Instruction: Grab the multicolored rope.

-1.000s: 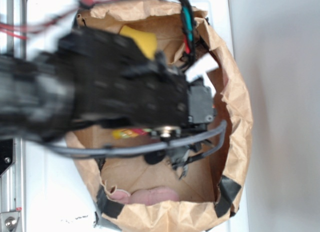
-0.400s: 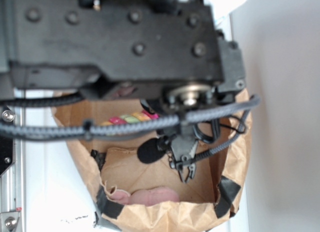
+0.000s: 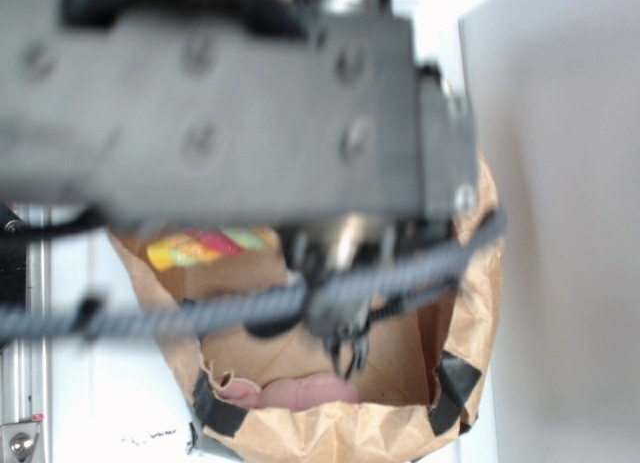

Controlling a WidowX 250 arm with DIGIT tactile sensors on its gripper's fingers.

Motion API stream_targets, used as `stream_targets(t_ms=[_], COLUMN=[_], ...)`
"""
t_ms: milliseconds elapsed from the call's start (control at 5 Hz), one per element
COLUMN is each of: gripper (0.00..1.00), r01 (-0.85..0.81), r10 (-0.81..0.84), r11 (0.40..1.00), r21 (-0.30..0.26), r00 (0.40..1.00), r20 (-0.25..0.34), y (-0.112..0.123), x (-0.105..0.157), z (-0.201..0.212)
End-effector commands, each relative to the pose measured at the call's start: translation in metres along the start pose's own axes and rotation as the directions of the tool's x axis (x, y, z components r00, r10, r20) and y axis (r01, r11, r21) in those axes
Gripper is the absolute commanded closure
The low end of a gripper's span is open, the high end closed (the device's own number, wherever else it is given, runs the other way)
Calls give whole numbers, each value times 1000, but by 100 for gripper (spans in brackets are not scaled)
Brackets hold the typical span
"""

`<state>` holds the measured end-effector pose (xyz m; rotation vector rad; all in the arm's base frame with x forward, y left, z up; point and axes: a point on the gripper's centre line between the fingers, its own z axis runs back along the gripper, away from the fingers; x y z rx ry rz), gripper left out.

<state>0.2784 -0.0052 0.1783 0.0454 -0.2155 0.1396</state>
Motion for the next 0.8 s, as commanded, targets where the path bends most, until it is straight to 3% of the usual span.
stream_targets(t_ms=[0, 400, 600], gripper=[100, 100, 100], r01=[64, 67, 46], r10=[-64, -65, -49], r11=[998, 998, 998], r21=[12, -19, 43], r00=[995, 994, 997], r20=[81, 83, 60], y=[-17, -22, -23], x=[3, 2, 4], z=[8, -1, -6])
